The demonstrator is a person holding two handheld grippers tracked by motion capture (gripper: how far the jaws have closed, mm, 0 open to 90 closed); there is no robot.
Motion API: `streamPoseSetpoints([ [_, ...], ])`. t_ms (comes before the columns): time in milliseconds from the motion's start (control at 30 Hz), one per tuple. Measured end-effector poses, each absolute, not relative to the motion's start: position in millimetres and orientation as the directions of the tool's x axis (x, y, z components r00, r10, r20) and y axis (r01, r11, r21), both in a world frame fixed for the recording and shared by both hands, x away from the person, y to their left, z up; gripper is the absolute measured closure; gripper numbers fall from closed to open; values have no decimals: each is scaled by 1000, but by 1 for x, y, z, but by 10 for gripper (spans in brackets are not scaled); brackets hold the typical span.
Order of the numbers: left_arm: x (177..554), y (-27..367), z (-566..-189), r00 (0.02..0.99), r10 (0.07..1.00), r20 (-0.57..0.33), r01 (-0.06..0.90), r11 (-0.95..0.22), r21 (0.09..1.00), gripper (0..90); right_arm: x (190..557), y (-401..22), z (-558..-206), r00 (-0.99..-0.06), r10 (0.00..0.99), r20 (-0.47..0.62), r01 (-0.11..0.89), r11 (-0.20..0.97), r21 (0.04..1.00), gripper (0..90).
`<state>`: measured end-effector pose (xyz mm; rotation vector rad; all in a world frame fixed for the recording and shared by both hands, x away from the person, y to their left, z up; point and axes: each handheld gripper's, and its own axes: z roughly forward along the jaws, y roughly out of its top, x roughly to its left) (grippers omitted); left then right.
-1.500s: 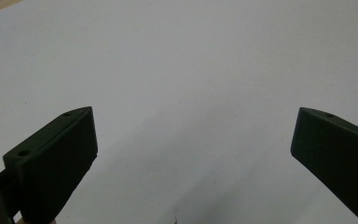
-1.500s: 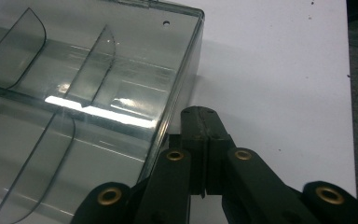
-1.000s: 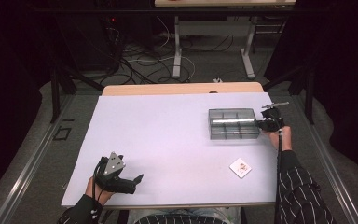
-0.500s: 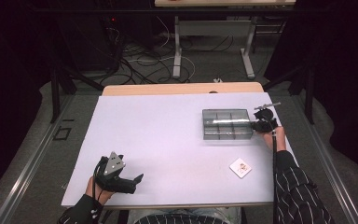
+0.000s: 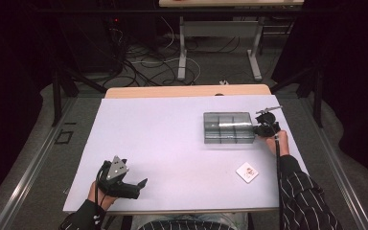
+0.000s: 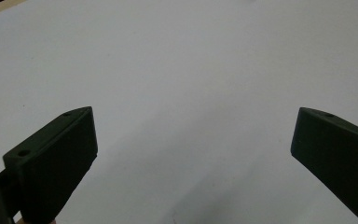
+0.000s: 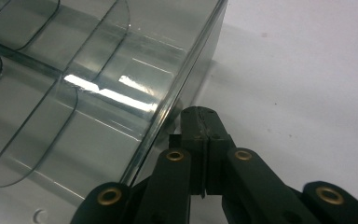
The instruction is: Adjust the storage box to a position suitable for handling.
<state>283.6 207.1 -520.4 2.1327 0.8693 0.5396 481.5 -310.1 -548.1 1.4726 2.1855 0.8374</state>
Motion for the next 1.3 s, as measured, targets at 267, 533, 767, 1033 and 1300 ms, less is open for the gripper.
streamPoseSetpoints([
  [267, 284, 207, -520, 682, 725, 96, 410, -488, 771, 1, 482, -301, -549, -406, 914, 26, 694, 289, 659, 900],
  [533, 284, 207, -520, 680, 727, 98, 410, -487, 772, 1, 482, -285, -548, -425, 904, 36, 693, 300, 656, 900],
  [767, 284, 207, -520, 681, 726, 97, 410, -488, 771, 1, 480, -270, -546, -454, 890, 42, 687, 320, 652, 900],
  [1033, 284, 207, -521, 680, 727, 95, 409, -484, 774, 1, 478, -260, -544, -470, 880, 67, 696, 323, 642, 900],
  [1300, 284, 207, -521, 681, 727, 94, 407, -482, 776, 1, 475, -250, -542, -487, 869, 83, 694, 328, 641, 900],
])
